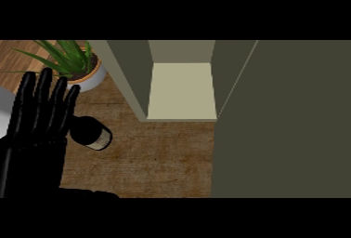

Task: Pick up the wine, place it into the cabinet and close the cabinet

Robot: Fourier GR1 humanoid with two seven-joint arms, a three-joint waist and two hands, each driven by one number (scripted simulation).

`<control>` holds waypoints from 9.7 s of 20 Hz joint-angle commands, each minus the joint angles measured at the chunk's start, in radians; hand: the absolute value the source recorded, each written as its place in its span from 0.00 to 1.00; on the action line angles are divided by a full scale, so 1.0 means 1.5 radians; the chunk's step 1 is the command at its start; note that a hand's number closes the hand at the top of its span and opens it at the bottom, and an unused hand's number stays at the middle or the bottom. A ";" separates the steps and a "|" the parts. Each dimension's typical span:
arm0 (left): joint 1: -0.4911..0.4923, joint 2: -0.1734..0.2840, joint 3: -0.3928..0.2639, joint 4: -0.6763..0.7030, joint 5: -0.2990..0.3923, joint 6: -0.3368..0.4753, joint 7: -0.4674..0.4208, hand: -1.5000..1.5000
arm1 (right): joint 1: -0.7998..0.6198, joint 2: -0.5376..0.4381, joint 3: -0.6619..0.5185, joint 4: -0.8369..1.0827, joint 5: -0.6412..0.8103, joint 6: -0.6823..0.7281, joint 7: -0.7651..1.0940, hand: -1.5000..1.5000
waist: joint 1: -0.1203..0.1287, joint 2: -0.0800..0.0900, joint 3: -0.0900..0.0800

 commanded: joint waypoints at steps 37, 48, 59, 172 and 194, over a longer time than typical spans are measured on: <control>0.024 0.090 0.266 0.003 0.131 -0.019 0.086 0.00 | -0.112 0.003 -0.025 -0.145 -0.011 -0.073 0.226 0.00 | -0.002 0.000 -0.001; 0.063 0.081 0.302 0.117 0.195 -0.105 0.028 0.00 | -0.141 -0.019 -0.082 -0.133 -0.076 -0.052 0.256 0.00 | -0.002 0.000 0.000; 0.088 0.101 0.354 0.261 0.201 -0.192 -0.093 0.00 | -0.116 0.002 -0.055 -0.156 -0.043 -0.051 0.242 0.00 | -0.003 -0.001 0.000; 0.049 -0.002 -0.077 0.182 -0.018 -0.086 -0.218 1.00 | -0.171 0.038 -0.095 -0.090 -0.039 -0.015 0.254 0.00 | -0.003 0.000 0.000; -0.306 -0.002 -0.236 0.351 -0.018 0.301 -0.094 1.00 | -0.152 0.065 -0.069 -0.100 -0.017 -0.012 0.250 0.00 | -0.007 0.000 0.000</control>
